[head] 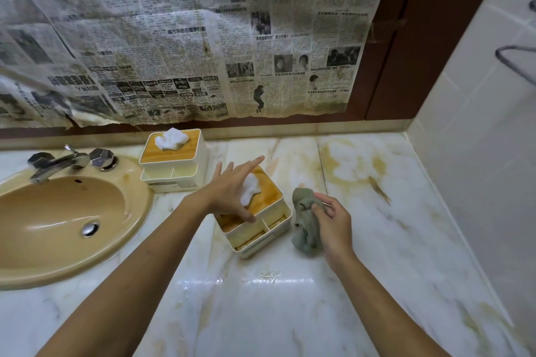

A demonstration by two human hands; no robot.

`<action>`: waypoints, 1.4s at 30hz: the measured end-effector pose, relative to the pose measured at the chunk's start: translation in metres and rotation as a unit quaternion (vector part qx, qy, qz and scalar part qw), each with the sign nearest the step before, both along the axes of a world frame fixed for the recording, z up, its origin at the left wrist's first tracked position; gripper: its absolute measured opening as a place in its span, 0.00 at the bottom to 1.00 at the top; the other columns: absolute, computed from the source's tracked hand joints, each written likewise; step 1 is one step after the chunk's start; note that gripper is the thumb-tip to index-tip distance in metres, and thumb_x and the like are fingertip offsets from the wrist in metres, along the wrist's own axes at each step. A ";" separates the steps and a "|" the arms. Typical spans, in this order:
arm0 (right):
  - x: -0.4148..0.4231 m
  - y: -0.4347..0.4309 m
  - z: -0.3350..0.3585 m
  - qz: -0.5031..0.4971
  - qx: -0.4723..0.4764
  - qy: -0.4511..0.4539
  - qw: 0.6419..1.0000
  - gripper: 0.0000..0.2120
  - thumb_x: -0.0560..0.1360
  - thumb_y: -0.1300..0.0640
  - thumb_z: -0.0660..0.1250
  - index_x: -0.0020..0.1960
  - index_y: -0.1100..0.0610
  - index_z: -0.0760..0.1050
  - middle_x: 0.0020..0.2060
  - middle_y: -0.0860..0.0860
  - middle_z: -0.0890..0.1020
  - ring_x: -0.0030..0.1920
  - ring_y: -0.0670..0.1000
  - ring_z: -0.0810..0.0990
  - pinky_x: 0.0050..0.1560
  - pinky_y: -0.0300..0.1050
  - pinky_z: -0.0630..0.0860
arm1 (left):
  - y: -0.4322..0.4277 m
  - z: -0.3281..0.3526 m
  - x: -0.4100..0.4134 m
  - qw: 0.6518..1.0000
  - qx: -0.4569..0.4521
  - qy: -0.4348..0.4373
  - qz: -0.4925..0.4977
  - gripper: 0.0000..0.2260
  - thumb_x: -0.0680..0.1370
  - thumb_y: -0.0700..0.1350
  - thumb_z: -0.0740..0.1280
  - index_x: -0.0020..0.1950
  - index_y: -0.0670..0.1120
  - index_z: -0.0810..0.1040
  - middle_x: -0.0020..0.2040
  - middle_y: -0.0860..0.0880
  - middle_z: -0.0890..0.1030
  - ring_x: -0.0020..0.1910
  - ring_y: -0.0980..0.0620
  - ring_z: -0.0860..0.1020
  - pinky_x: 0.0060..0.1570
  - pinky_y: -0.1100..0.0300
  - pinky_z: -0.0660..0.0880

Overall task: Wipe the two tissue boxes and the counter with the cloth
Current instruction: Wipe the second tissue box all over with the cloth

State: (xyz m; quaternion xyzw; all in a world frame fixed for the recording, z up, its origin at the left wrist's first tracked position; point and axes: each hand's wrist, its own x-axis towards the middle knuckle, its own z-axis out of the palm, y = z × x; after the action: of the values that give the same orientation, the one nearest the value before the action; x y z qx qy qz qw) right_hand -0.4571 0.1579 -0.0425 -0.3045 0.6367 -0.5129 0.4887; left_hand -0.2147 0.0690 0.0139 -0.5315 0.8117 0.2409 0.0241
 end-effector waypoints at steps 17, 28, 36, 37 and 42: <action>-0.005 0.031 0.046 0.051 -0.007 -0.031 0.998 0.16 0.79 0.65 0.62 0.60 0.49 0.80 0.46 0.45 0.86 0.48 0.45 0.84 0.47 0.39 0.79 | 0.053 -0.027 0.038 0.957 -0.028 0.128 0.257 0.63 0.57 0.63 0.81 0.80 0.59 0.43 0.79 0.46 0.63 0.78 0.41 0.59 0.73 0.31 0.50; 0.018 0.032 0.077 0.152 -0.048 -0.010 0.987 0.25 0.69 0.57 0.79 0.62 0.43 0.78 0.54 0.48 0.84 0.49 0.44 0.85 0.46 0.40 0.80 | 0.024 -0.037 0.039 0.955 -0.021 0.180 0.233 0.53 0.62 0.56 0.78 0.79 0.61 0.51 0.77 0.47 0.64 0.77 0.40 0.58 0.72 0.37 0.61; 0.031 0.045 0.067 0.251 -0.008 0.006 0.968 0.23 0.73 0.66 0.69 0.59 0.41 0.77 0.51 0.55 0.85 0.45 0.52 0.84 0.48 0.49 0.81 | 0.112 -0.027 0.010 0.907 -0.058 0.366 0.199 0.02 0.77 0.49 0.72 0.49 0.55 0.82 0.47 0.56 0.80 0.47 0.57 0.77 0.46 0.64 0.70; 0.034 0.045 0.065 0.260 -0.003 -0.003 0.965 0.21 0.73 0.66 0.66 0.58 0.43 0.78 0.51 0.57 0.85 0.45 0.52 0.84 0.47 0.49 0.80 | 0.116 -0.024 0.008 0.903 0.015 0.387 0.187 0.04 0.78 0.51 0.70 0.52 0.55 0.83 0.49 0.56 0.81 0.46 0.58 0.78 0.45 0.66 0.70; 0.045 0.047 0.060 0.306 0.020 0.009 0.952 0.20 0.76 0.67 0.59 0.59 0.47 0.78 0.47 0.58 0.85 0.44 0.51 0.83 0.44 0.43 0.79 | 0.124 -0.023 0.007 0.873 0.155 0.432 0.163 0.10 0.80 0.50 0.68 0.57 0.46 0.81 0.47 0.54 0.82 0.46 0.58 0.78 0.47 0.63 0.75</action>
State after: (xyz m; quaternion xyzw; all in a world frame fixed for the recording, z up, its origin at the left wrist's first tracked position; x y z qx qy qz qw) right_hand -0.4119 0.2045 0.0171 -0.4797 0.5273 -0.3231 0.6225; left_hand -0.2075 0.1934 -0.0093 -0.4888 0.5956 0.5694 -0.2866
